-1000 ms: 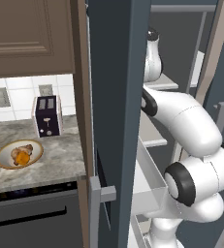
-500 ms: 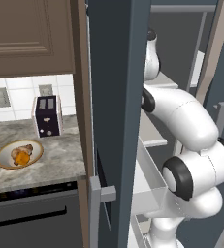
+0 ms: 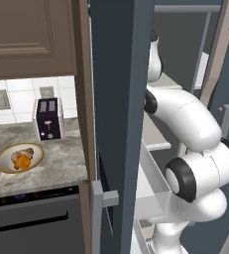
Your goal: Take the bell pepper, chicken drumstick, and orange from the freezer and place them in the bowl on the counter.
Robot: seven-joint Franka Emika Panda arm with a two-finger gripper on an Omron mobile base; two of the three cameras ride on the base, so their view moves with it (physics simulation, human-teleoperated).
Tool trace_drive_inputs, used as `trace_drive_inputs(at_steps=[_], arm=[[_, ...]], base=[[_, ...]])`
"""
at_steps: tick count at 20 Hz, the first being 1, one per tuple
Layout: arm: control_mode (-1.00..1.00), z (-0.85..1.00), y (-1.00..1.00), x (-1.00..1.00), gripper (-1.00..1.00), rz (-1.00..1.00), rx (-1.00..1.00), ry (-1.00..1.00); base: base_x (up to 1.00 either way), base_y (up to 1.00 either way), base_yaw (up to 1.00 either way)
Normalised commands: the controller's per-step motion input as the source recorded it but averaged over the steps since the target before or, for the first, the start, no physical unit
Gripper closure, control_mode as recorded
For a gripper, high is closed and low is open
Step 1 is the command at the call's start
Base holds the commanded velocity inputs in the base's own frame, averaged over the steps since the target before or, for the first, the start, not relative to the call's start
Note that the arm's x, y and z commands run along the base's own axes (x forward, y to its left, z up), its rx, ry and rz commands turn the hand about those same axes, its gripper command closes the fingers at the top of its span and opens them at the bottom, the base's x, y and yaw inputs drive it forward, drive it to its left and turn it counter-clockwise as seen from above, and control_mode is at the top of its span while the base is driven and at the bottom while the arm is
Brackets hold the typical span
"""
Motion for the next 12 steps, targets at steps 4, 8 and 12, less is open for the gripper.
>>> trace_drive_inputs(at_steps=[4,8,12], arm=[[-1.00,-0.02,0.01,0.02,1.00,0.00,0.00,0.00],[-1.00,-0.04,0.00,0.00,1.00,0.00,0.00,0.00],[-1.00,0.00,0.00,-0.01,1.00,0.00,0.00,0.00]], base=[[0.00,0.00,0.00],[0.00,0.00,0.00],[0.00,0.00,0.00]])
